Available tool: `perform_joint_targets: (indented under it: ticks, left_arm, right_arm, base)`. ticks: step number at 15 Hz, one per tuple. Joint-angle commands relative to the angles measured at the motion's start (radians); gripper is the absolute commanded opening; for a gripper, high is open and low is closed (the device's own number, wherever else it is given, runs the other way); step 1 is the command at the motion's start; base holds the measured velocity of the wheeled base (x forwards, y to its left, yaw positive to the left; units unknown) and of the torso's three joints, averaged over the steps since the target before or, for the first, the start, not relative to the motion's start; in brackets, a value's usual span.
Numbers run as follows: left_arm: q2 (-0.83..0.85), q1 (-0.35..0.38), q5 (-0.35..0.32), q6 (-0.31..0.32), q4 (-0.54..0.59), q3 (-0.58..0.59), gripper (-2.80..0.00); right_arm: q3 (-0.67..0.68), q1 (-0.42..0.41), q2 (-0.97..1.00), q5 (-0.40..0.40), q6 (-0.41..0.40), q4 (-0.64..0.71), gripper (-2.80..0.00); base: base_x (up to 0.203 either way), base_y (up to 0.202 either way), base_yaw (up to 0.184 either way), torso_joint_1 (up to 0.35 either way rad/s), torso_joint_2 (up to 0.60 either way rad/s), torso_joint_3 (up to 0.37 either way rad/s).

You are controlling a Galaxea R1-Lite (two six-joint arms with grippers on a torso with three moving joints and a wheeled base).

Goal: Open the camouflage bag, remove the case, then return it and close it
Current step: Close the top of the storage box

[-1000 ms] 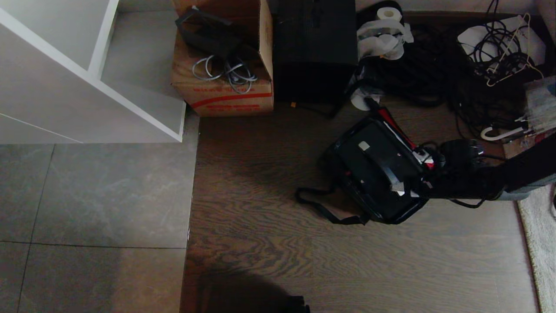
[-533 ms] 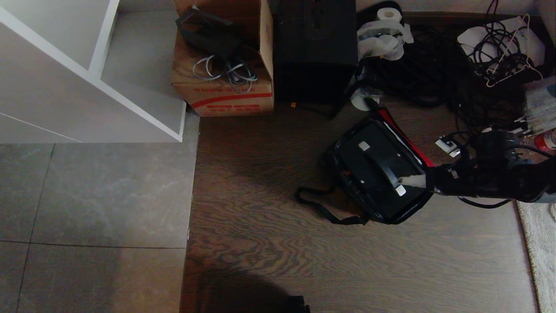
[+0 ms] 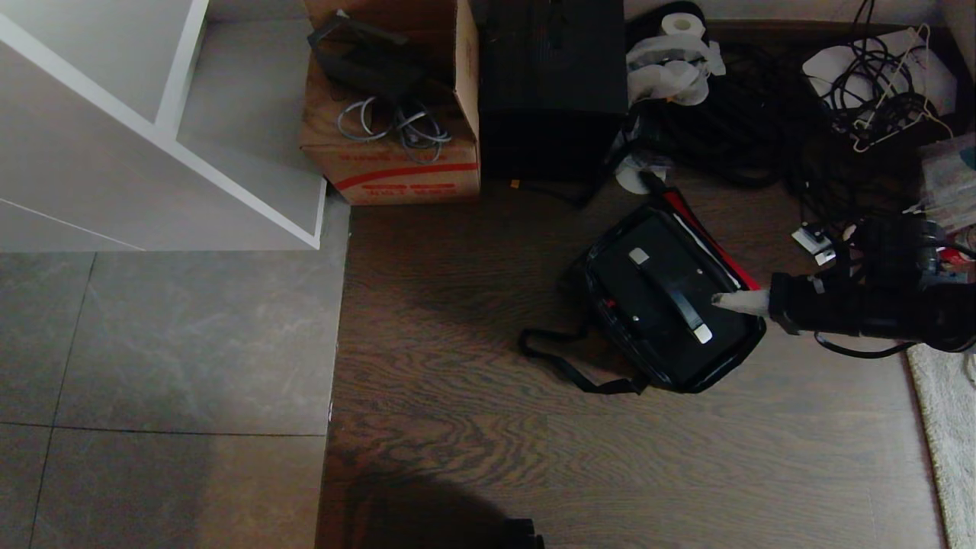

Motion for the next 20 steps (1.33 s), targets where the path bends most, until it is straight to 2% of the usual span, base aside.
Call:
perform_joint_targets:
  ticks: [1, 6, 11, 20]
  left_arm:
    - [0.0, 0.0, 0.0, -0.001, 0.001, 0.0, -2.8]
    - [0.001, 0.0, 0.0, -0.002, 0.001, 0.0, -2.8]
    - [0.002, 0.0, 0.0, -0.003, -0.001, 0.0, -2.8]
    - [0.0, 0.0, 0.0, 0.001, -0.001, -0.002, -2.8]
  right_arm:
    - [0.006, -0.001, -0.001, 0.005, 0.0, -0.004, -2.8]
    - [0.003, 0.001, 0.003, 0.003, -0.002, -0.005, -2.8]
    - [0.003, 0.001, 0.002, 0.003, -0.003, -0.005, -2.8]
    - [0.011, 0.001, -0.002, 0.003, -0.006, -0.005, -2.8]
  base:
    - [0.0, 0.0, 0.0, 0.0, 0.0, 0.0]
    - [0.0, 0.0, 0.0, 0.0, 0.0, 0.0]
    - [0.16, 0.0, 0.001, 0.004, 0.0, 0.002]
    - [0.0, 0.0, 0.0, 0.0, 0.0, 0.0]
